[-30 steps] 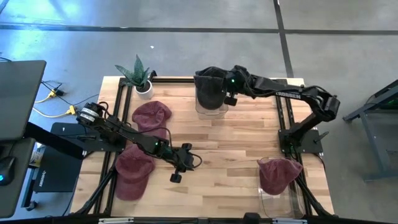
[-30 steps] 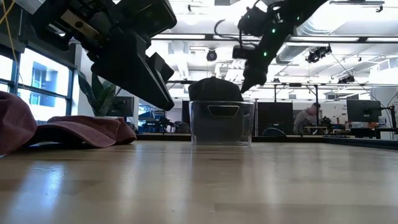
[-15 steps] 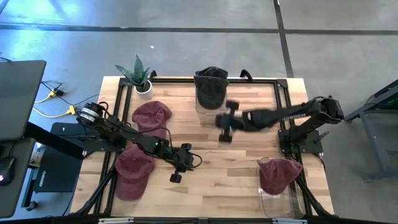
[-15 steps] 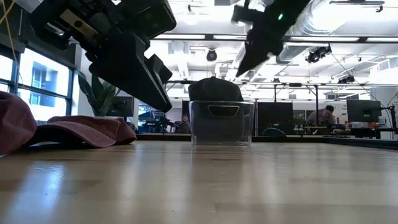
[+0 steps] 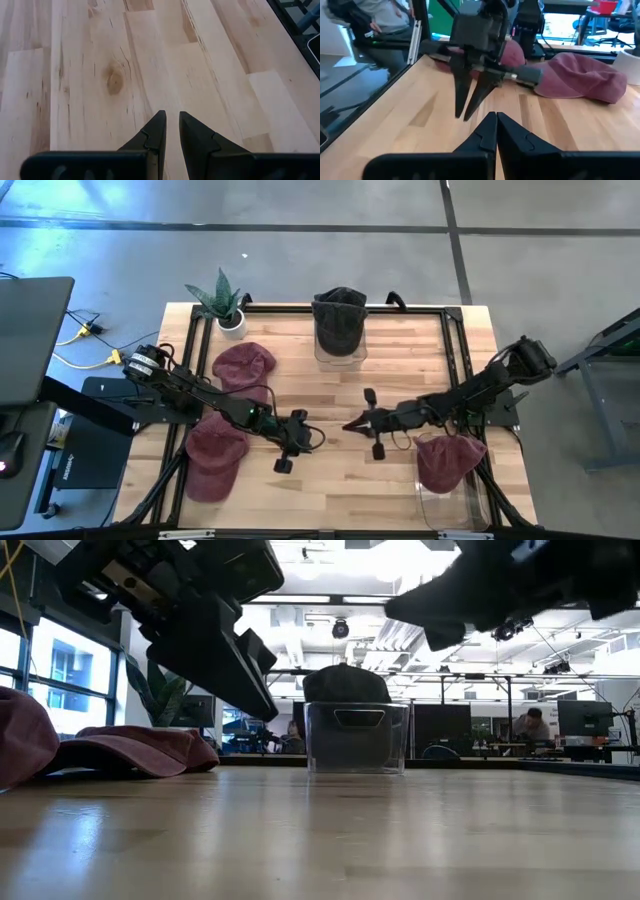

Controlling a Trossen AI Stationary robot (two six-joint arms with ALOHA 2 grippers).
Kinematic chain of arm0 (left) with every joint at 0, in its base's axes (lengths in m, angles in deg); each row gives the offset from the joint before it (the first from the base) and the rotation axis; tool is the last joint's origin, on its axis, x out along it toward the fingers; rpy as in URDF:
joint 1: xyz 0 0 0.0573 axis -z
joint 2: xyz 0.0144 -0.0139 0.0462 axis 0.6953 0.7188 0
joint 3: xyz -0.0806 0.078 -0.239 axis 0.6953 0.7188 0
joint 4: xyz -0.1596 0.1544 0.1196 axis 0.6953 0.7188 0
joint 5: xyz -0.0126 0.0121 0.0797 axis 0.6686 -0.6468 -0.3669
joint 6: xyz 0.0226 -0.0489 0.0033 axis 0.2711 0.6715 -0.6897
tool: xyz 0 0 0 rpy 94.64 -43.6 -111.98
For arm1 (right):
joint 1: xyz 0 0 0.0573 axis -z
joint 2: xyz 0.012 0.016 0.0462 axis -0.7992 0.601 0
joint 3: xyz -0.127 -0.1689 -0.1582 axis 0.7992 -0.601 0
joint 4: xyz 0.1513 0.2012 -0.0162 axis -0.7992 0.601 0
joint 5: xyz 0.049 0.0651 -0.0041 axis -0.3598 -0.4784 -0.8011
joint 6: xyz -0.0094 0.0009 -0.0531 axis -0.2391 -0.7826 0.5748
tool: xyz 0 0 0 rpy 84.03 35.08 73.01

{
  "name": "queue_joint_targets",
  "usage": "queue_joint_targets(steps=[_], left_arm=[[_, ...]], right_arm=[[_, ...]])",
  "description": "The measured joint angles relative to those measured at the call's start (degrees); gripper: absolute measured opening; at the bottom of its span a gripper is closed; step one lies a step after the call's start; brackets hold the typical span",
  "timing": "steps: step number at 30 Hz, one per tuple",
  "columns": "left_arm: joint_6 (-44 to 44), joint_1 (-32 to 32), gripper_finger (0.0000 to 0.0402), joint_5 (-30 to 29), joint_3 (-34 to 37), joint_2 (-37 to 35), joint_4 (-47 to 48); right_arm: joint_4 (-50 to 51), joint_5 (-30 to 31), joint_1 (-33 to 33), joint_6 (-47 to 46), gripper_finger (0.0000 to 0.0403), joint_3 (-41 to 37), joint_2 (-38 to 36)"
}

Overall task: Pick & Place hat
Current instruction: Put the top red cap into the bottom transparent bin

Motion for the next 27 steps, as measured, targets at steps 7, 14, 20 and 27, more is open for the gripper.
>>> queue_joint_targets(steps=[7, 14, 20, 27], left_arm=[[-4.8, -1.6, 0.0048, -0.5, -1.1, 0.0, -2.7], [-1.3, -5.3, 0.0048, -10.1, -15.0, -2.4, 31.9], [8.0, -7.1, 0.0052, -22.7, -23.0, -2.4, 63.8], [17.2, -14.4, 0.0105, -21.9, -18.9, -5.9, 78.6]], right_arm=[[-1.0, -4.0, 0.1, 1.5, 0.0003, -1.5, 0.0], [-0.9, -2.0, 0.2, 1.5, 0.0004, -1.5, 0.0], [-0.3, -1.9, 0.4, 1.4, 0.0004, -1.5, 0.0], [0.1, -1.9, 0.4, 1.3, 0.0007, -1.5, 0.0]])
